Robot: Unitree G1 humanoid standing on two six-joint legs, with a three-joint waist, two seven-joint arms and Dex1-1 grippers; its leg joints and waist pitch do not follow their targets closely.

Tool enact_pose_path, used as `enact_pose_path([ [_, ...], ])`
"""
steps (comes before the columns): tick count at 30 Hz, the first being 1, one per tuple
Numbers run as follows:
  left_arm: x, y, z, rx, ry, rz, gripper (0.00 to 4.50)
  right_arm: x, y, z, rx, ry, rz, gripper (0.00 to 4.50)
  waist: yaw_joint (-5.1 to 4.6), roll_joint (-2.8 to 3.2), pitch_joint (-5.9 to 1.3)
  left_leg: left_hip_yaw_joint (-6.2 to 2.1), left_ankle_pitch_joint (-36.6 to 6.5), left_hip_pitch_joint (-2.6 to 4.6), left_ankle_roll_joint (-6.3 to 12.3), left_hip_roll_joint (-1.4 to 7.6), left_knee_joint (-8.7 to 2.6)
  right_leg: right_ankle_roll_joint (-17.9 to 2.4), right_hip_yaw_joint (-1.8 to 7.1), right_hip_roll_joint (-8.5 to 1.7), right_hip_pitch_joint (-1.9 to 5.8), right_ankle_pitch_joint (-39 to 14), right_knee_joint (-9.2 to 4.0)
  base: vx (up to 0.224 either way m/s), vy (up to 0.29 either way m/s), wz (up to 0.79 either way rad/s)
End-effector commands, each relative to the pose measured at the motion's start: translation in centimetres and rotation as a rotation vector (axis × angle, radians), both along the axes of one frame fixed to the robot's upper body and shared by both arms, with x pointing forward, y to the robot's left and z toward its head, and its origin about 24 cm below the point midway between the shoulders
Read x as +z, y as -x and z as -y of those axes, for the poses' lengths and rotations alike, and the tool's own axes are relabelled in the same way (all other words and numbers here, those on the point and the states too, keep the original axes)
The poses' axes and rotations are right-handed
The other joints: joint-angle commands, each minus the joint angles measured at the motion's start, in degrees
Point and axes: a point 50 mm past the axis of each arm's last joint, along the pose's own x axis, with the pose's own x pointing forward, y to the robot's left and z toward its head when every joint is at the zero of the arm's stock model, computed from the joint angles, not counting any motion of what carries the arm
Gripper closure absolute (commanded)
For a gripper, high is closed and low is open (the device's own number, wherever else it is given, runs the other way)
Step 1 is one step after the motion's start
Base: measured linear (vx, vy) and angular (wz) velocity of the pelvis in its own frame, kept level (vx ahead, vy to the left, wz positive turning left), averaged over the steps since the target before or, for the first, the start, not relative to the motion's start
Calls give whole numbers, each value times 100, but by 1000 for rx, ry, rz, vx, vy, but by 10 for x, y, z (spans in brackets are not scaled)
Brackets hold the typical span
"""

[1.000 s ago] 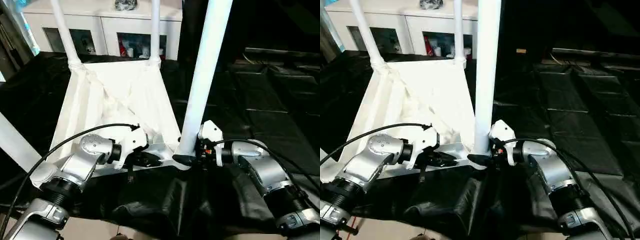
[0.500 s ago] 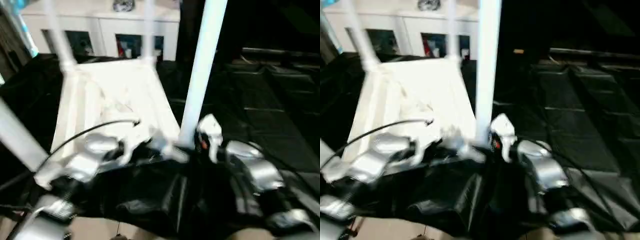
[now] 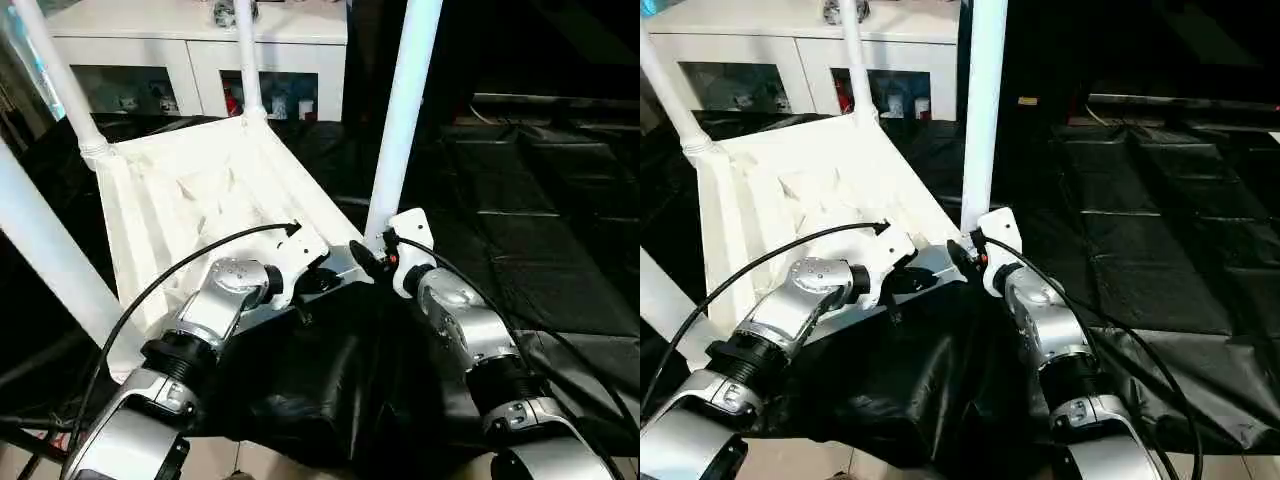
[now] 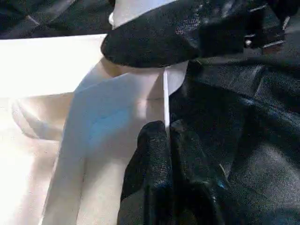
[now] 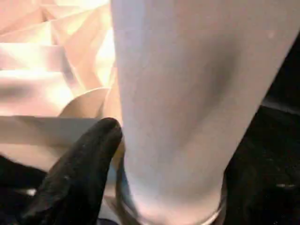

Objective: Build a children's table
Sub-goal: Rotate leg to tighten

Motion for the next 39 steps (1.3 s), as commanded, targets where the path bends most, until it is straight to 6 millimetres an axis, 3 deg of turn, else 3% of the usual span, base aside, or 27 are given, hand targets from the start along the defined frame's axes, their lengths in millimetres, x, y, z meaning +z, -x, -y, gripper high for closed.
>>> enact_pose_path([
  [1, 15, 8, 19, -171, 79, 58, 450, -6, 14, -26, 209, 15, -12, 72, 13, 37, -341, -66, -1799, 0, 72, 164, -443, -1087, 232, -344, 289, -1671, -468, 0, 0, 0],
  [3, 12, 12, 14, -204, 70, 44, 450, -4, 15, -20, 254, 29, 7, 68, 17, 48, -368, -39, -1637, 37, 126, 177, -416, -1226, 250, -343, 270, -1328, -438, 0, 0, 0],
  [5, 11, 15, 9, -228, 65, 36, 450, -2, 18, -14, 317, 18, 8, 68, 49, 50, -393, -25, -1346, 28, 242, 185, -390, -1398, 253, -330, 304, -710, -370, 0, 0, 0],
  [8, 11, 18, 1, -255, 61, 20, 450, 2, 24, -5, 406, 21, 16, 68, 77, 51, -385, -12, -1143, 30, 388, 190, -388, -1511, 240, -331, 322, -410, -345, 0, 0, 0],
  [12, 11, 24, -11, -320, 48, -13, 450, 8, 29, 10, 499, 19, 29, 68, 126, 28, -370, -5, -1260, 32, 372, 195, -394, -1476, 241, -344, 339, -741, -363, 0, 0, 0],
  [17, 10, 31, -26, -391, 19, -82, 450, 8, 36, 22, 594, 27, -26, 68, 167, 56, -338, -13, -1589, 63, 232, 220, -433, -1345, 240, -332, 293, -1328, -411, 0, 0, 0],
  [31, 13, 26, -28, -356, 26, -66, 450, 8, 40, 21, 628, 8, -51, 176, 181, 26, -350, -7, -1420, 49, 213, 205, -413, -1371, 246, -346, 294, -1213, -396, 0, 0, 0],
  [32, 14, 23, -26, -324, 36, -47, 450, 7, 39, 20, 604, -1, -50, 178, 176, 27, -345, -5, -1474, 50, 204, 203, -415, -1333, 250, -345, 284, -1330, -407, 0, 0, 0],
  [33, 15, 18, -23, -272, 42, -24, 450, 5, 36, 17, 553, -19, -57, 178, 174, -14, -340, -4, -1487, 51, 202, 201, -417, -1312, 248, -348, 284, -1396, -423, 0, 0, 0],
  [34, 16, 14, -21, -238, 45, -9, 450, 3, 35, 15, 518, -30, -63, 183, 170, 11, -332, -12, -1546, 60, 160, 202, -425, -1276, 250, -352, 271, -1556, -432, 0, 0, 0],
  [37, 19, 6, -13, -157, 74, 20, 450, -5, 26, 8, 367, -44, -83, 183, 149, -3, -336, -27, -1557, 42, 82, 183, -429, -1179, 244, -365, 280, -1747, -446, 0, 0, 0],
  [39, 23, -2, 0, -87, 98, 50, 450, -15, 18, -4, 207, -42, -107, 184, 84, -14, -323, -42, -1598, 30, -8, 166, -440, -1105, 235, -369, 268, -1955, -459, 0, 0, 0],
])
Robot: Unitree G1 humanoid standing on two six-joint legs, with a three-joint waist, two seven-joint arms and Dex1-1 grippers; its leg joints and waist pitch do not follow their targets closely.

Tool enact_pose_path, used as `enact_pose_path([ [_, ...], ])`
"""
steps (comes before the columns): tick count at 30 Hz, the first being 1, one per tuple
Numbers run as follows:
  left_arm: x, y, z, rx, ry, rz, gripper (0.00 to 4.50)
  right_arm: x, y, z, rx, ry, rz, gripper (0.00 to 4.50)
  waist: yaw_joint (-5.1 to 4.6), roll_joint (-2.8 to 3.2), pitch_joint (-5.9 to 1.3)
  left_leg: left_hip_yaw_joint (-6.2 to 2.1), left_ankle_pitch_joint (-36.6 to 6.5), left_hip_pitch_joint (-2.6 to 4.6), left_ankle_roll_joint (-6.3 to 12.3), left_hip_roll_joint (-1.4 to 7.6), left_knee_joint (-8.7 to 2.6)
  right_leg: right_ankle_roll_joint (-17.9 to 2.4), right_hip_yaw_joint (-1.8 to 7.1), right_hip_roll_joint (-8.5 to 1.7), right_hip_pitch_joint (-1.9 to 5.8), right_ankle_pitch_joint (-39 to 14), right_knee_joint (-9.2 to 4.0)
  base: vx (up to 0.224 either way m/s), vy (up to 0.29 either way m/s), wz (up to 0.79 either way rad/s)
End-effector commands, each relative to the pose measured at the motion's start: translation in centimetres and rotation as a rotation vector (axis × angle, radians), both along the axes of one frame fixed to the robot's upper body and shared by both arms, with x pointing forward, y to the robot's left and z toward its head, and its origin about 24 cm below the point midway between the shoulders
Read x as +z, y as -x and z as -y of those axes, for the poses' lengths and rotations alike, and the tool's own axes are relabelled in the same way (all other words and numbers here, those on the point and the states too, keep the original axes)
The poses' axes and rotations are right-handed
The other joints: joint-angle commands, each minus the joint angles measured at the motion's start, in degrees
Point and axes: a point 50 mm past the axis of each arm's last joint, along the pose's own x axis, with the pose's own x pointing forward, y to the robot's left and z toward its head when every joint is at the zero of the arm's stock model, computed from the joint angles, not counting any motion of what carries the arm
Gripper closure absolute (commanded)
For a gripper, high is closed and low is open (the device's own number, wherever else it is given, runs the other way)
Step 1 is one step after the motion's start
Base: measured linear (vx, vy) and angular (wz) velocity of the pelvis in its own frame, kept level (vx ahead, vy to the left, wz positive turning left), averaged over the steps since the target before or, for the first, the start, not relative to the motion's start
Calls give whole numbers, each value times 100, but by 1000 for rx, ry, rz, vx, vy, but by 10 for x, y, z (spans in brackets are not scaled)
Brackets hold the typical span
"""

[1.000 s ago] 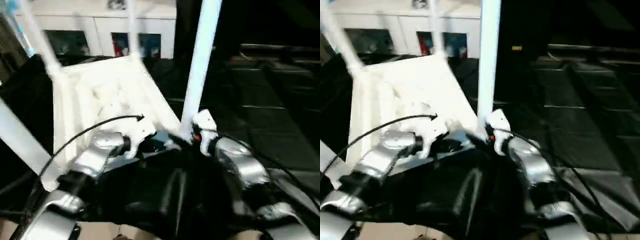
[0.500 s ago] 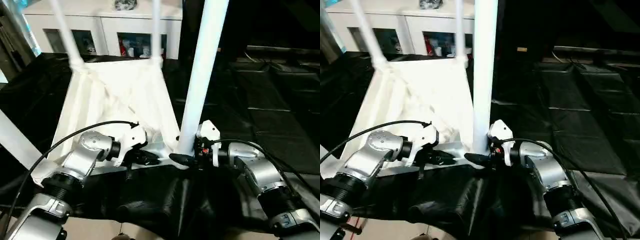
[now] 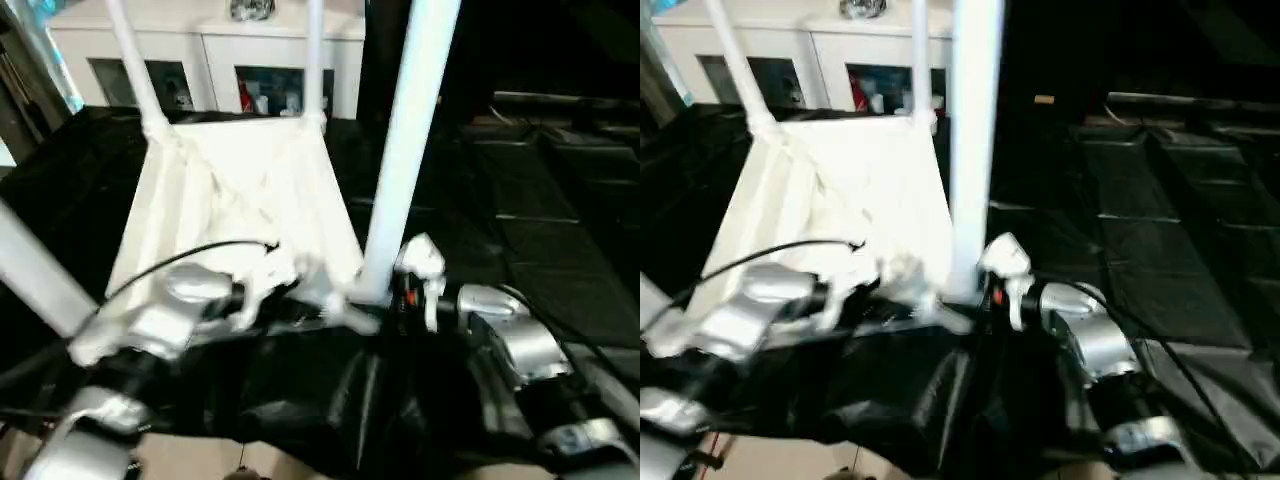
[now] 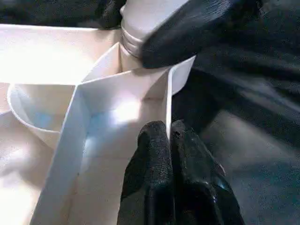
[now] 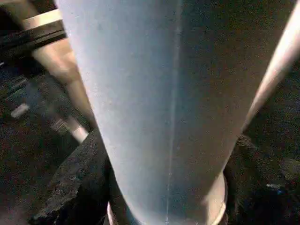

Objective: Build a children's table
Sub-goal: Rotate leg to tighten

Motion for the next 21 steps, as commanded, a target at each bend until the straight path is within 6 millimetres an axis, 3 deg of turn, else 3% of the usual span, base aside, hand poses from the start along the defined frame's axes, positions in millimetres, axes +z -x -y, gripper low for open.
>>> enact_pose_path([
  [1, 21, -12, 19, 31, 73, 93, 450, -13, 2, -20, -25, 16, -59, 184, -6, -38, -343, -55, -1591, 31, -23, 154, -436, -1025, 230, -366, 282, -2035, -453, 0, 0, 0],
  [5, 20, -17, 37, 100, 65, 119, 450, -18, -3, -41, -145, 30, -85, 184, -45, -36, -352, -39, -1511, 46, 62, 148, -414, -1054, 242, -360, 272, -1876, -464, 0, 0, 0],
  [7, 19, -17, 42, 105, 68, 121, 450, -17, -4, -46, -156, 36, -67, 184, -41, -33, -354, -29, -1430, 41, 92, 148, -411, -1082, 246, -353, 268, -1727, -455, 0, 0, 0],
  [8, 19, -16, 48, 98, 82, 117, 450, -14, -5, -56, -127, 61, -3, 184, -45, 10, -360, -30, -1438, 43, 79, 161, -412, -1112, 243, -356, 261, -1621, -452, 0, 0, 0],
  [9, 19, -15, 50, 92, 85, 115, 450, -13, -5, -58, -112, 59, 5, 184, -43, 0, -364, -29, -1437, 47, 87, 157, -408, -1131, 240, -354, 265, -1562, -446, 0, 0, 0],
  [10, 19, -14, 52, 83, 88, 112, 450, -12, -4, -60, -88, 32, 1, 149, -41, -9, -365, -27, -1448, 46, 110, 154, -408, -1149, 241, -348, 272, -1523, -442, 0, 0, 0],
  [11, 18, -13, 53, 76, 88, 111, 450, -11, -4, -60, -80, 5, -12, 114, -38, -9, -360, -28, -1445, 34, 175, 151, -411, -1170, 241, -346, 288, -1483, -435, 0, 0, 0],
  [16, 16, -7, 45, 2, 83, 90, 450, -6, -2, -52, 4, -31, -18, 68, -32, -9, -363, -31, -1465, 29, 248, 157, -412, -1168, 237, -344, 302, -1520, -437, 0, 0, 0],
  [21, 11, 3, 29, -102, 55, 52, 450, 1, 3, -33, 159, -11, 18, 63, -16, -23, -386, -16, -1175, 31, 389, 179, -388, -1344, 243, -351, 311, -1032, -380, 0, 0, 0],
])
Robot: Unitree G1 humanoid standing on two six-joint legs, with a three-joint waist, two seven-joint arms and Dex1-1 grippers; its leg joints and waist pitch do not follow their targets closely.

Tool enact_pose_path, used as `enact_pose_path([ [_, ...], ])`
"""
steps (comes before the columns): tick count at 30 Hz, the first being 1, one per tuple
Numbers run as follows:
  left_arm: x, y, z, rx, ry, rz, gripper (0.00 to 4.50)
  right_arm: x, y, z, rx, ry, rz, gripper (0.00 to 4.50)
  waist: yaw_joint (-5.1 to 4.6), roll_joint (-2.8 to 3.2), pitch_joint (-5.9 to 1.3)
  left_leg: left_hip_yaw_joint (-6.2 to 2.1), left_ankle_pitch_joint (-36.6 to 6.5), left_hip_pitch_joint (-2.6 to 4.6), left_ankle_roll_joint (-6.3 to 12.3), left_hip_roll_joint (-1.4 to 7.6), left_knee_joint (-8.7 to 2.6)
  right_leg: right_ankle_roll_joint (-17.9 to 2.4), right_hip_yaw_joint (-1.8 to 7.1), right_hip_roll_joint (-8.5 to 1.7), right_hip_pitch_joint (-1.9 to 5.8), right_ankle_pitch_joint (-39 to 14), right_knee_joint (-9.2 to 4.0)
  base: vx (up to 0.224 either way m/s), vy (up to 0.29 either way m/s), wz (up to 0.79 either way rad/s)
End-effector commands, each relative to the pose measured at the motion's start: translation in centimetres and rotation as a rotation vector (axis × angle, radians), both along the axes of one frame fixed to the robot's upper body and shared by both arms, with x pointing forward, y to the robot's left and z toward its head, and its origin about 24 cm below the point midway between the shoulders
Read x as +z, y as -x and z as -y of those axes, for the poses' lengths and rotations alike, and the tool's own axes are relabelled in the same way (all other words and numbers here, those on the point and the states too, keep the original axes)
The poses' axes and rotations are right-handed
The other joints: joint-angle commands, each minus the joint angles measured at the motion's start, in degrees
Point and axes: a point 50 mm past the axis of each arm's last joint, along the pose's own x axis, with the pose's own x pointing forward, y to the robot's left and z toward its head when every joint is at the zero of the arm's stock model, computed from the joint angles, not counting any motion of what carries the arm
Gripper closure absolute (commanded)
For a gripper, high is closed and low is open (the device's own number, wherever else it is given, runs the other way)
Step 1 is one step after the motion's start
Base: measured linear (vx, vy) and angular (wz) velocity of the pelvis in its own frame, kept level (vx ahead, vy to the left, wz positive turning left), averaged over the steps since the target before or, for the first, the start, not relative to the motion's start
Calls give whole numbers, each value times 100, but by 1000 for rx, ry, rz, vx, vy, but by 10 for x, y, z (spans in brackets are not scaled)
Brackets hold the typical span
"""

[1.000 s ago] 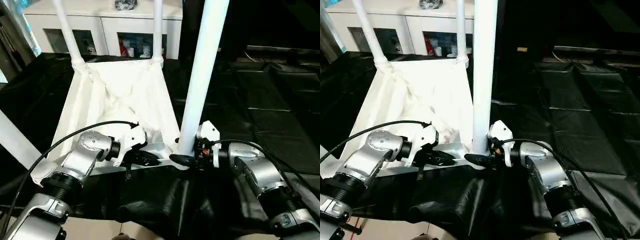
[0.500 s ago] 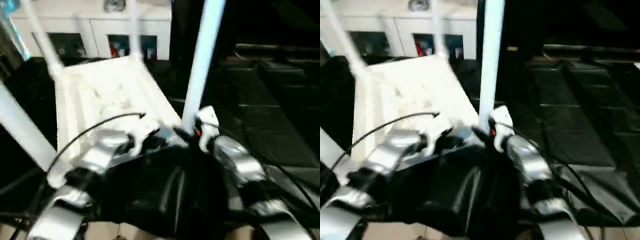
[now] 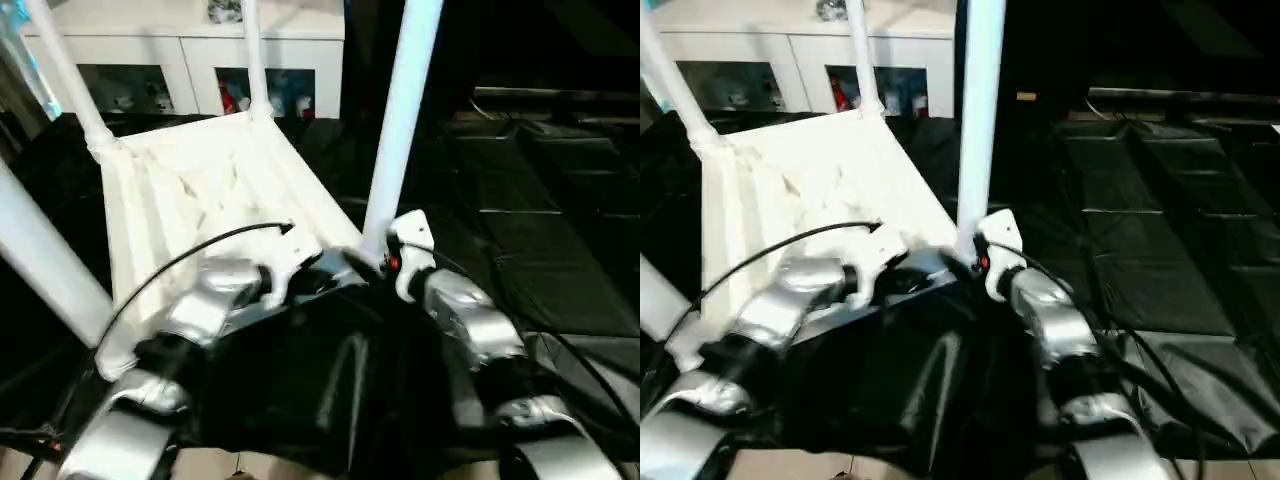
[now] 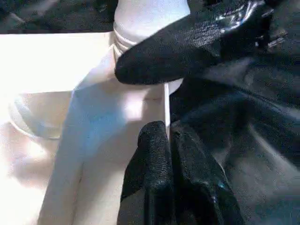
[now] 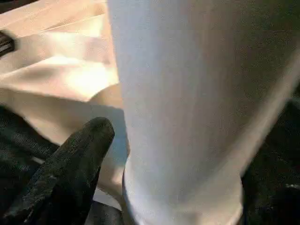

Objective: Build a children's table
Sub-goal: Rotate leg to tighten

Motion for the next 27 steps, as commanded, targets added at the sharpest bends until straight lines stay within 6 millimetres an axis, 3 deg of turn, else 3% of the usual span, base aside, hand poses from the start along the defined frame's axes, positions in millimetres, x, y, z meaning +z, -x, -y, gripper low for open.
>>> enact_pose_path([
  [1, 10, 7, 18, -138, 53, 26, 450, 1, 13, -22, 214, -31, -18, 63, 30, -39, -373, -14, -1129, 27, 419, 183, -346, -1380, 249, -353, 324, -941, -362, 0, 0, 0],
  [5, 9, 11, 5, -193, 25, 5, 450, 5, 19, -7, 321, 21, 11, 63, 82, -38, -356, -9, -1202, 35, 440, 210, -354, -1381, 241, -348, 315, -1043, -366, 0, 0, 0],
  [10, 11, 19, -7, -272, 24, -51, 450, 6, 21, 5, 371, 22, -32, 63, 124, -41, -343, -13, -1385, 50, 312, 205, -370, -1304, 248, -357, 306, -1440, -385, 0, 0, 0],
  [11, 11, 19, -8, -279, 21, -50, 450, 6, 21, 6, 382, 19, -40, 88, 128, -38, -351, -13, -1360, 53, 311, 216, -371, -1312, 247, -347, 302, -1372, -368, 0, 0, 0],
  [14, 11, 19, -9, -283, 19, -48, 450, 7, 22, 6, 390, 18, -43, 95, 137, -32, -351, -5, -1294, 59, 306, 210, -363, -1368, 251, -346, 289, -1207, -363, 0, 0, 0],
  [20, 11, 21, -11, -300, 19, -64, 450, 7, 23, 5, 409, 3, -54, 165, 157, -49, -362, -4, -1185, 51, 313, 203, -355, -1363, 246, -350, 301, -1162, -351, 0, 0, 0],
  [26, 10, 12, -8, -202, 9, -25, 450, 1, 20, 1, 334, 10, -73, 178, 144, -57, -349, -6, -1230, 47, 275, 202, -361, -1317, 251, -352, 291, -1289, -365, 0, 0, 0],
  [27, 11, 7, -5, -145, 16, -4, 450, -4, 16, -1, 261, 26, -78, 178, 133, -92, -347, -9, -1242, 47, 227, 200, -366, -1289, 254, -357, 288, -1357, -373, 0, 0, 0],
])
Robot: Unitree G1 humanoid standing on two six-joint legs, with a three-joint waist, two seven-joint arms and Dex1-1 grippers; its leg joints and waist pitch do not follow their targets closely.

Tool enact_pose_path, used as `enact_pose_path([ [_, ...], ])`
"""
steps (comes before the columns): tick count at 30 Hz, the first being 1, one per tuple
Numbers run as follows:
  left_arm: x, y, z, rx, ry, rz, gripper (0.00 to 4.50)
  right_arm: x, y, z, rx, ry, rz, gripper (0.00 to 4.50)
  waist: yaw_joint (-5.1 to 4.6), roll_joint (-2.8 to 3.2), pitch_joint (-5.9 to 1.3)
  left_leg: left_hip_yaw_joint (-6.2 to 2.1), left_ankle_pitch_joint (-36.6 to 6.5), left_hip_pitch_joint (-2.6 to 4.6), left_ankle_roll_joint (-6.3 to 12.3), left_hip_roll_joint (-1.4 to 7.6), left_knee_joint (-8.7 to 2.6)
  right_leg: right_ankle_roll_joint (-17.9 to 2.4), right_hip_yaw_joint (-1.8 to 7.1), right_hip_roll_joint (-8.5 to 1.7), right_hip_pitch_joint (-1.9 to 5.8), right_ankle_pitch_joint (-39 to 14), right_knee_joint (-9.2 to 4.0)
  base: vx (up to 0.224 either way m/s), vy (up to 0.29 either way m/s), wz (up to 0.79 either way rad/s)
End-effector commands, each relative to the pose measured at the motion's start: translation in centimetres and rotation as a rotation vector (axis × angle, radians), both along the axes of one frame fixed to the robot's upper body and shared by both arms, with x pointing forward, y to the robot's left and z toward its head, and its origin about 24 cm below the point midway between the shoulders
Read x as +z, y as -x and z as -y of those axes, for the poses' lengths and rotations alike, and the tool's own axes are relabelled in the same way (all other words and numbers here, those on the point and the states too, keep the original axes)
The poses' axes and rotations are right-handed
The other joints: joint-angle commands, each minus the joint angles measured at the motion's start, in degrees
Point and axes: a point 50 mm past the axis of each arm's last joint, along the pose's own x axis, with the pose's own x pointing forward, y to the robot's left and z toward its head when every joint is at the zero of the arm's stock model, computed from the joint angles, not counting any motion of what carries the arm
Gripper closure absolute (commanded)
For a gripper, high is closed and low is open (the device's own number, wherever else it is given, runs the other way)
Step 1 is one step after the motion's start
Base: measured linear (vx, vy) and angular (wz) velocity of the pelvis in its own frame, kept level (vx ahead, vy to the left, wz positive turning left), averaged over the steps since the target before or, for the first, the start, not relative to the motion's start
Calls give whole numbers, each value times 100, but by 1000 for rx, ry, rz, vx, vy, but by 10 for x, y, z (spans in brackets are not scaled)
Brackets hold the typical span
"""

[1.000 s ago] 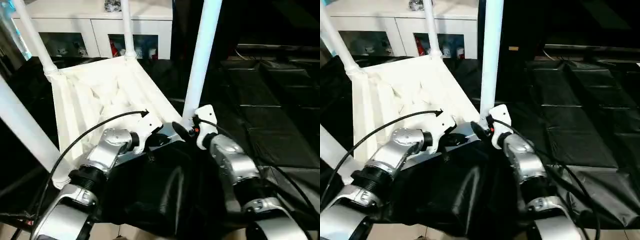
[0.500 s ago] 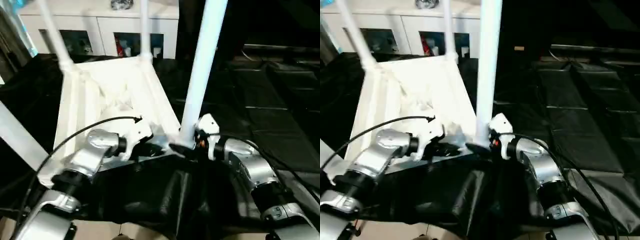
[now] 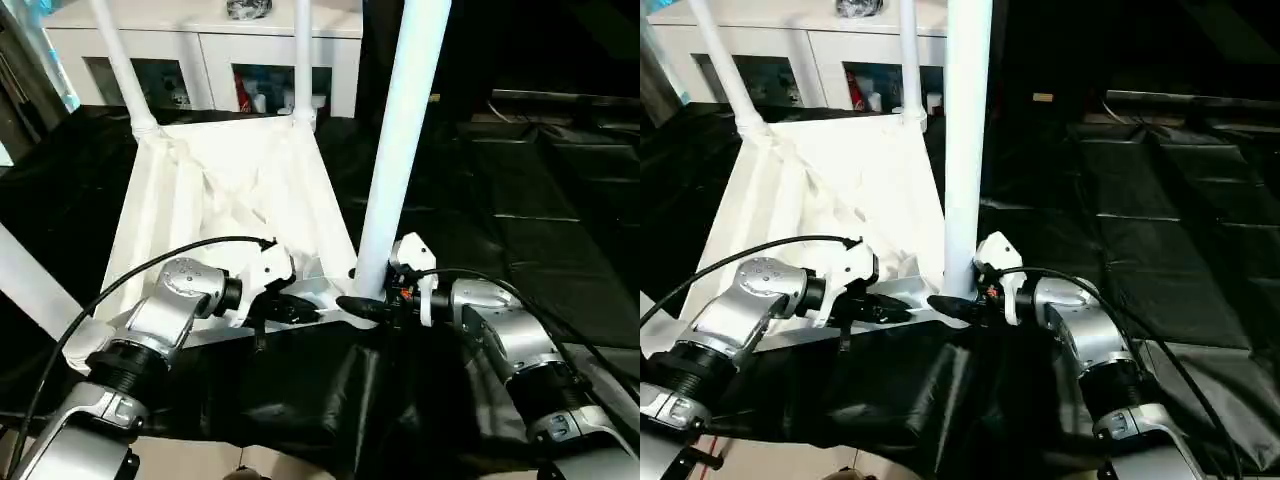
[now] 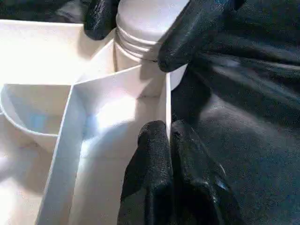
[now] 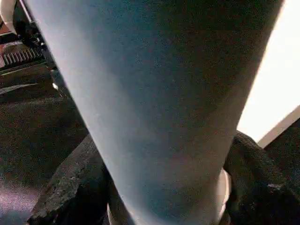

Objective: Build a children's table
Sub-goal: Rotate leg to tighten

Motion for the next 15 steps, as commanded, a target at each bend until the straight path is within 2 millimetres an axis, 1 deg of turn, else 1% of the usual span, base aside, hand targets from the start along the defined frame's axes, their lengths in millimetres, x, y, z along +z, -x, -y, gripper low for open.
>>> enact_pose_path([
  [1, 9, -12, 24, 57, 48, 70, 450, -12, -7, -14, -146, 44, -22, 178, -22, -67, -352, -15, -1270, 57, 206, 184, -382, -1276, 248, -360, 282, -1446, -388, 0, 0, 0],
  [2, 10, -14, 27, 83, 57, 79, 450, -15, -10, -15, -210, 58, -27, 178, -43, -54, -332, -25, -1405, 62, 131, 176, -398, -1206, 246, -368, 273, -1747, -423, 0, 0, 0],
  [3, 11, -15, 28, 87, 58, 81, 450, -16, -11, -16, -221, 59, -28, 178, -58, -53, -333, -33, -1484, 69, 83, 174, -400, -1167, 243, -369, 267, -1908, -430, 0, 0, 0],
  [4, 11, -16, 31, 102, 65, 87, 450, -18, -12, -17, -265, 64, -31, 178, -76, -61, -324, -41, -1597, 68, 30, 167, -407, -1067, 239, -373, 268, -2150, -456, 0, 0, 0],
  [5, 12, -18, 35, 116, 70, 94, 450, -19, -14, -20, -305, 60, -39, 178, -92, -58, -331, -54, -1632, 63, 7, 171, -411, -1006, 244, -380, 270, -2208, -463, 0, 0, 0],
  [6, 12, -20, 40, 140, 73, 105, 450, -21, -16, -24, -357, 55, -51, 178, -121, -49, -331, -46, -1655, 67, 3, 168, -410, -997, 252, -364, 252, -2144, -472, 0, 0, 0],
  [7, 13, -20, 41, 144, 73, 108, 450, -21, -16, -25, -364, 54, -53, 178, -128, -50, -333, -56, -1661, 69, 2, 173, -414, -1010, 248, -366, 255, -2107, -467, 0, 0, 0],
  [8, 13, -23, 47, 166, 71, 120, 450, -22, -17, -30, -400, 47, -64, 178, -146, -39, -339, -44, -1634, 66, 26, 165, -405, -1032, 252, -353, 257, -1979, -463, 0, 0, 0],
  [9, 13, -25, 55, 191, 71, 133, 450, -23, -18, -38, -448, 45, -70, 178, -152, -18, -339, -49, -1637, 64, 24, 168, -406, -1058, 253, -355, 256, -1904, -453, 0, 0, 0],
  [10, 13, -25, 60, 199, 75, 138, 450, -23, -19, -44, -472, 47, -66, 178, -159, -27, -342, -42, -1606, 68, 20, 163, -406, -1062, 256, -352, 247, -1869, -460, 0, 0, 0],
  [11, 14, -25, 64, 203, 80, 140, 450, -23, -19, -48, -478, 48, -55, 178, -167, -15, -344, -46, -1614, 69, -2, 160, -407, -1088, 250, -352, 254, -1828, -459, 0, 0, 0],
  [12, 14, -25, 64, 203, 80, 140, 450, -23, -19, -48, -478, 48, -55, 178, -164, -20, -348, -45, -1611, 67, 10, 157, -404, -1091, 248, -349, 261, -1808, -454, 0, 0, 0],
  [13, 14, -24, 67, 205, 90, 139, 450, -21, -19, -53, -463, 47, -37, 178, -158, -19, -354, -37, -1602, 60, 44, 159, -396, -1105, 254, -356, 264, -1745, -447, 0, 0, 0],
  [14, 14, -24, 67, 205, 90, 139, 450, -21, -19, -53, -463, 47, -37, 143, -155, -19, -356, -40, -1567, 51, 77, 156, -396, -1105, 250, -354, 276, -1701, -447, 0, 0, 0],
  [15, 14, -21, 73, 177, 109, 134, 450, -17, -17, -61, -404, -15, -40, 143, -155, -21, -361, -35, -1554, 52, 98, 156, -392, -1110, 251, -353, 274, -1663, -447, 0, 0, 0],
])
